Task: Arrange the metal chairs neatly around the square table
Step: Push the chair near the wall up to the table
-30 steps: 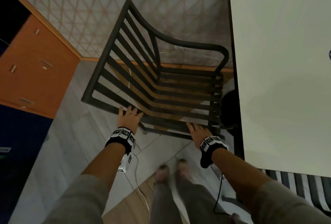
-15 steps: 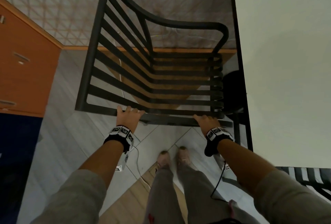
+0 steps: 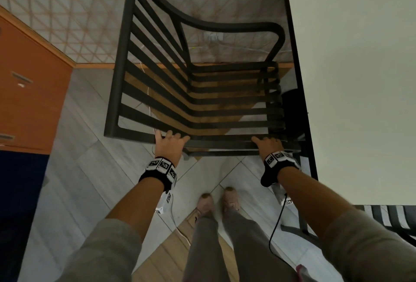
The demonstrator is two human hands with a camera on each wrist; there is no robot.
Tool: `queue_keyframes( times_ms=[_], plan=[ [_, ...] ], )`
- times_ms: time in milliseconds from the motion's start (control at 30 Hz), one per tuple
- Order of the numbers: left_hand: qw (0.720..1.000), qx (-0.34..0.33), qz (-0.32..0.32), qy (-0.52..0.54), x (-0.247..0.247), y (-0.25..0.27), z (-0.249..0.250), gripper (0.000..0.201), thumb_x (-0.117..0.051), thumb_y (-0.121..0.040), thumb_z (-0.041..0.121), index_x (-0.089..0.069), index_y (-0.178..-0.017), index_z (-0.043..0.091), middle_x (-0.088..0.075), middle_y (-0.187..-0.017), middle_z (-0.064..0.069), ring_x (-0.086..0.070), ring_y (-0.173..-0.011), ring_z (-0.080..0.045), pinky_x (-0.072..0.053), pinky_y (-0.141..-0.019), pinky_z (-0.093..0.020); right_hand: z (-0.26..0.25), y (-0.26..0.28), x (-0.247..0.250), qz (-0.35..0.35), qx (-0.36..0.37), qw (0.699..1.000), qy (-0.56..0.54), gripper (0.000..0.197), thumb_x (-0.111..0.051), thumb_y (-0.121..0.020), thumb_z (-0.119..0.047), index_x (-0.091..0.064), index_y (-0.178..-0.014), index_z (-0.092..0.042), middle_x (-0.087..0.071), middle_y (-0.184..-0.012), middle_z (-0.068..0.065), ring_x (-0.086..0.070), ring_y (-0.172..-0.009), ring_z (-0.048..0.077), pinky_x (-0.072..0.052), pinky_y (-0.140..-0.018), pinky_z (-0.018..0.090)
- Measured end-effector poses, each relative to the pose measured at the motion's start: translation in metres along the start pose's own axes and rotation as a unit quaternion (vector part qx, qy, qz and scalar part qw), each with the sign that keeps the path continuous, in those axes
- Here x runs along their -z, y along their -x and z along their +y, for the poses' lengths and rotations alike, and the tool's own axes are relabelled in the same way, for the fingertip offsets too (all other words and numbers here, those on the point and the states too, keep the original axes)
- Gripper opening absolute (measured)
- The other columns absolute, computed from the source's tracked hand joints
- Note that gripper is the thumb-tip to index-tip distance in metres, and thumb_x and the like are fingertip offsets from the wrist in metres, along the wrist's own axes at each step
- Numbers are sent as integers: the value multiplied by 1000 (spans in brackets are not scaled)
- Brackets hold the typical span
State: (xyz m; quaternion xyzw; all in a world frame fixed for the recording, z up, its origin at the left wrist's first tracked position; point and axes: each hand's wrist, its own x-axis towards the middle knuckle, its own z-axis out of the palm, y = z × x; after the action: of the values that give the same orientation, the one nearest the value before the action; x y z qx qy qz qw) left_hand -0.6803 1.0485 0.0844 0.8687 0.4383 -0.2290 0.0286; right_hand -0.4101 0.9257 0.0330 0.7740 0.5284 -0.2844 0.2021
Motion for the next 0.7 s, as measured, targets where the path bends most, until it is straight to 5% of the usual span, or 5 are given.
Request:
queue_keyframes(
  times_ms=[367, 700],
  plan=[
    [1000, 8, 14, 24, -8, 9, -1, 56, -55, -88, 5, -49, -135, 36, -65, -123, 4, -50, -125, -22, -22, -110, -51, -5, 13, -9, -17, -4, 1000, -12, 46, -48, -92, -23, -35, -135, -25, -55, -126, 19, -51, -117, 39, -36, -104, 51],
    [1000, 13, 10, 0, 0, 4, 2, 54, -56, -91, 9, -48, -137, 35, -64, -123, 3, -49, -126, -23, -22, -113, -56, -4, 9, 12, -65, 6, 997, -29, 46, -46, -93, -27, -34, -138, -30, -48, -134, 18, -44, -125, 39, -27, -110, 60]
  ],
)
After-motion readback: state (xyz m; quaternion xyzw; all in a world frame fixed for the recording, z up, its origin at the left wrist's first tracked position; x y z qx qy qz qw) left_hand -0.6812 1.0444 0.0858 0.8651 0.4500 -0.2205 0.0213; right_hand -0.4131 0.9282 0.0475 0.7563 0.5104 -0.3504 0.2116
